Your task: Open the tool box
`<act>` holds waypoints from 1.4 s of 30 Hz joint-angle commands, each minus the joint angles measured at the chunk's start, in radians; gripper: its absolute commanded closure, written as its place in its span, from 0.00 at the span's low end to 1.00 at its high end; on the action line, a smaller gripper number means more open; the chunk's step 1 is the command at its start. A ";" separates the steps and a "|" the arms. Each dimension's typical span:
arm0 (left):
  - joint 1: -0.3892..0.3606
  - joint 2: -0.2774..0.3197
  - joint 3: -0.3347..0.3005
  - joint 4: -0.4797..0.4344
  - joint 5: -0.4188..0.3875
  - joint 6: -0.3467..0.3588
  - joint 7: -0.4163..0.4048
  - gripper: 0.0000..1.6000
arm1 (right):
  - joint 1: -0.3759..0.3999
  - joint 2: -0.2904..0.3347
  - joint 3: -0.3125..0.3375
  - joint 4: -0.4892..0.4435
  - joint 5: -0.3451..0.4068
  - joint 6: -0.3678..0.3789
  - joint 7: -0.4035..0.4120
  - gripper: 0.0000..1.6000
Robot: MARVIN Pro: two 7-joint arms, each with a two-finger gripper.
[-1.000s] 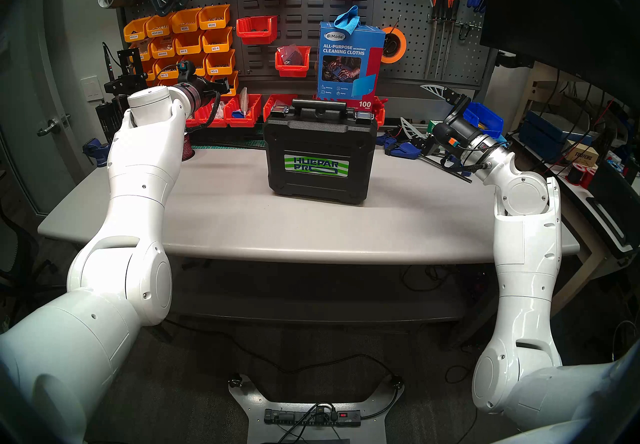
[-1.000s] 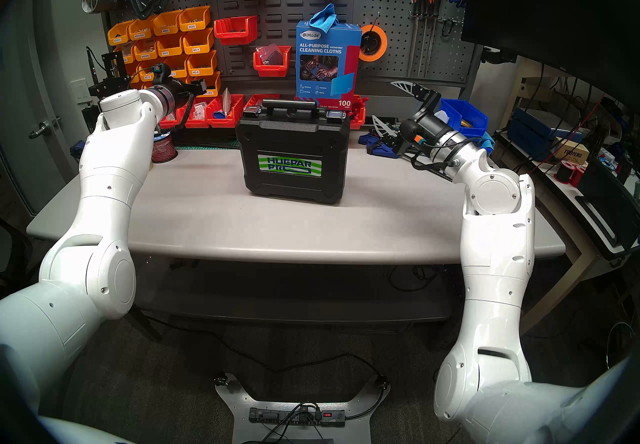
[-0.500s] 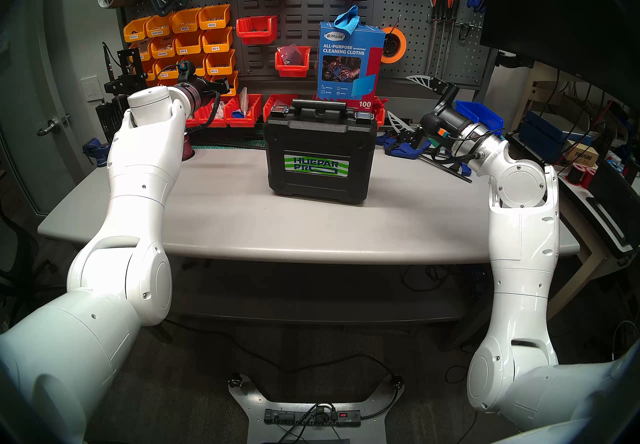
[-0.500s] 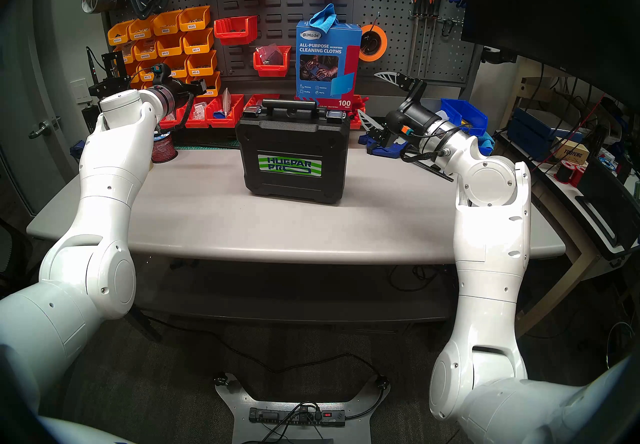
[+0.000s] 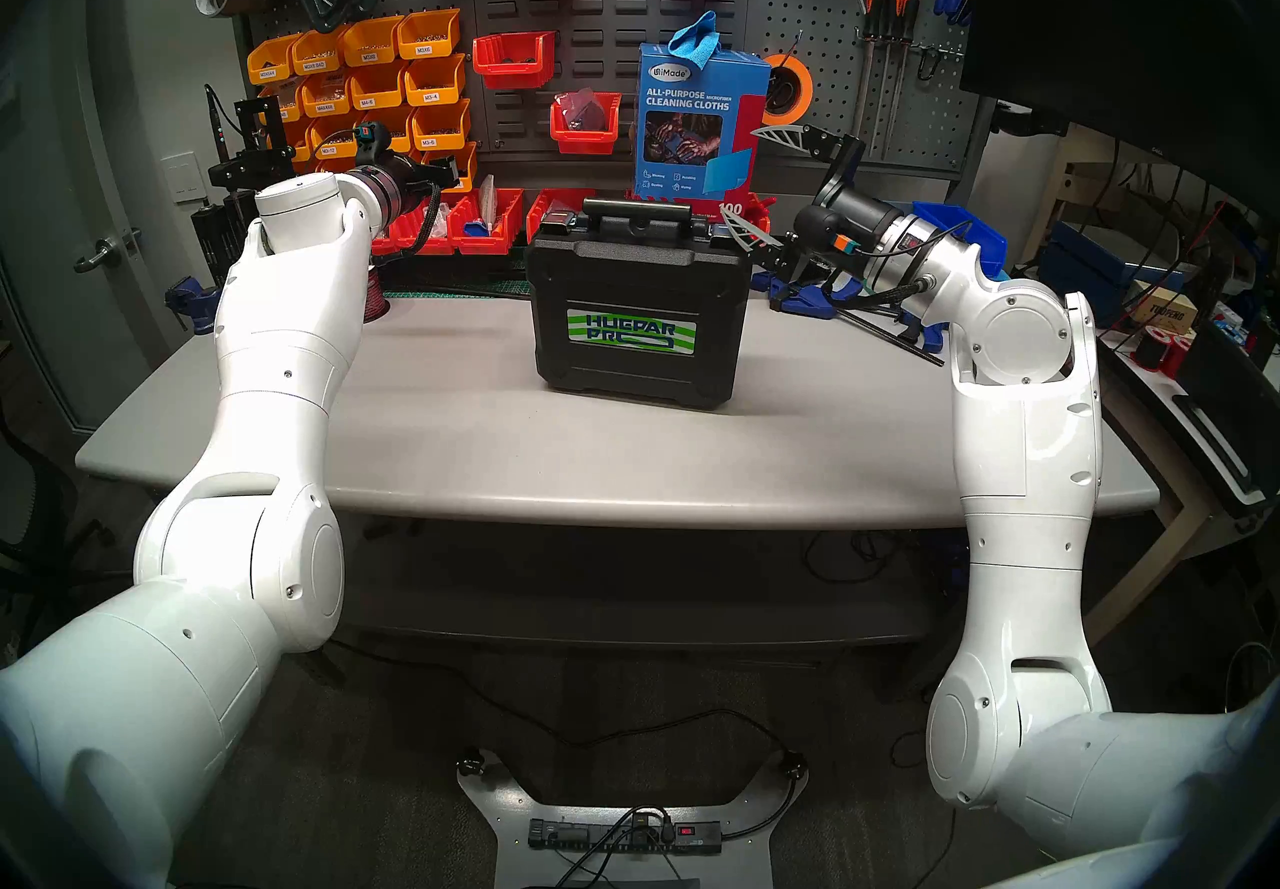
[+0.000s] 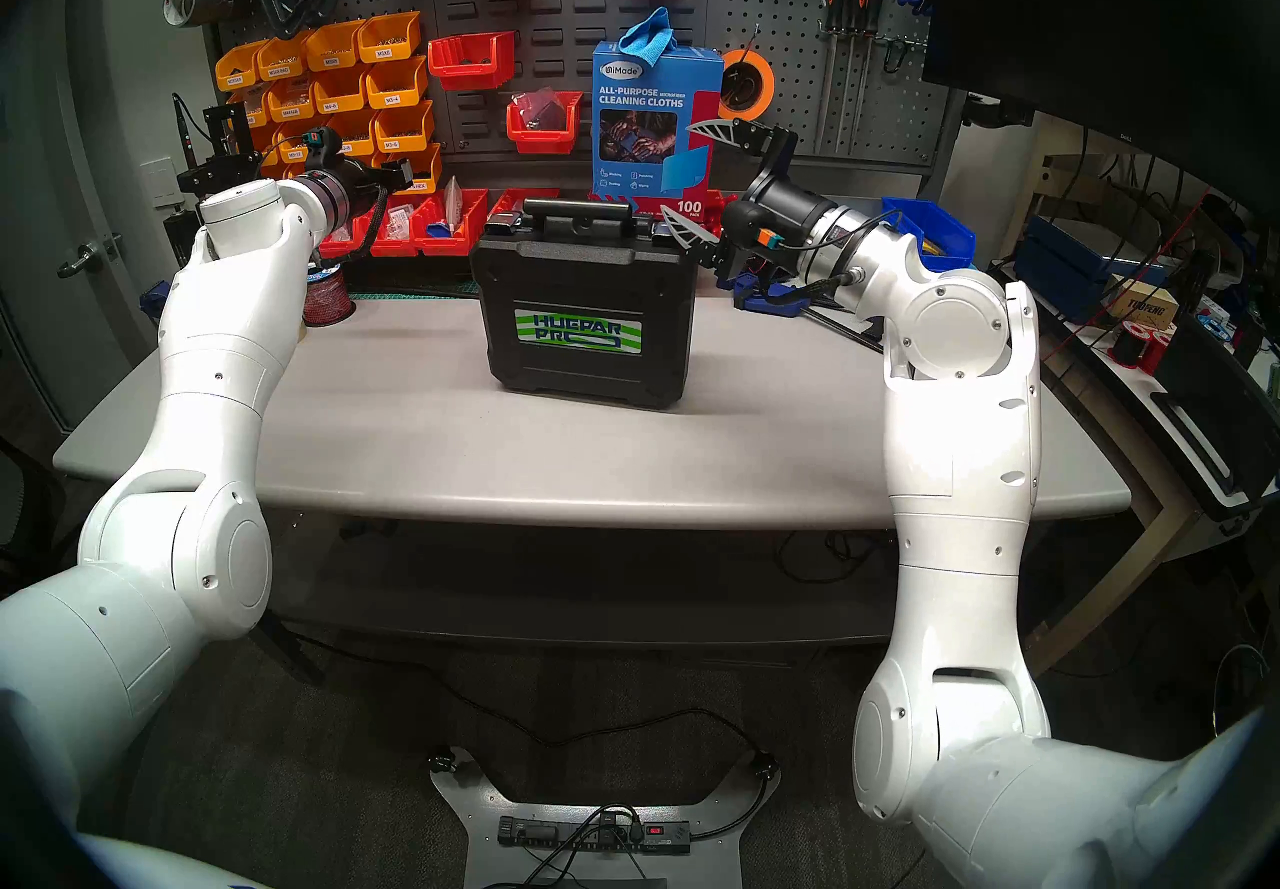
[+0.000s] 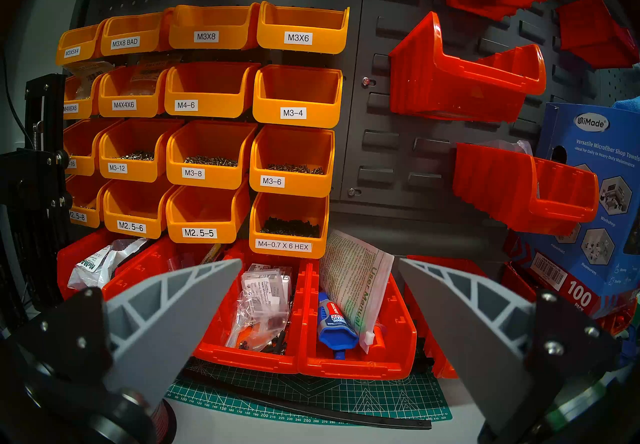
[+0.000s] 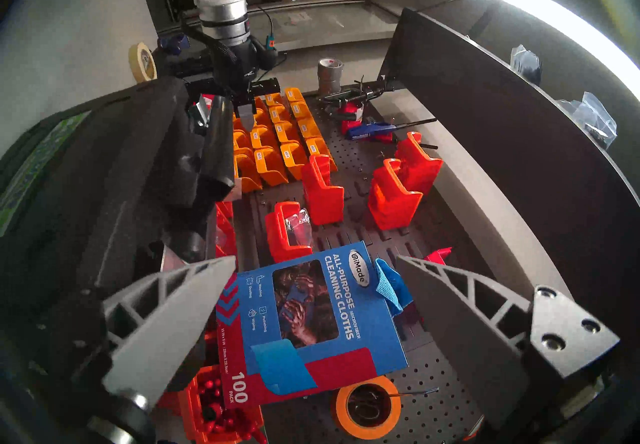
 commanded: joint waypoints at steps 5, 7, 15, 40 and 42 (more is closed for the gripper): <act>-0.020 -0.002 0.001 -0.011 0.000 -0.001 0.000 0.00 | 0.007 0.066 0.020 -0.097 0.058 0.128 0.173 0.00; -0.020 -0.002 0.001 -0.011 0.000 -0.001 0.001 0.00 | 0.002 0.067 0.024 -0.104 0.063 0.135 0.184 0.00; -0.020 -0.002 0.001 -0.011 0.000 -0.001 0.001 0.00 | -0.003 0.051 0.014 -0.139 0.074 0.160 0.241 0.00; -0.020 -0.002 0.001 -0.011 0.000 -0.001 0.001 0.00 | 0.088 -0.003 -0.111 -0.109 0.039 0.145 0.250 0.00; -0.020 -0.002 0.001 -0.011 0.000 -0.001 0.001 0.00 | 0.086 -0.012 -0.121 -0.101 0.025 0.140 0.239 0.00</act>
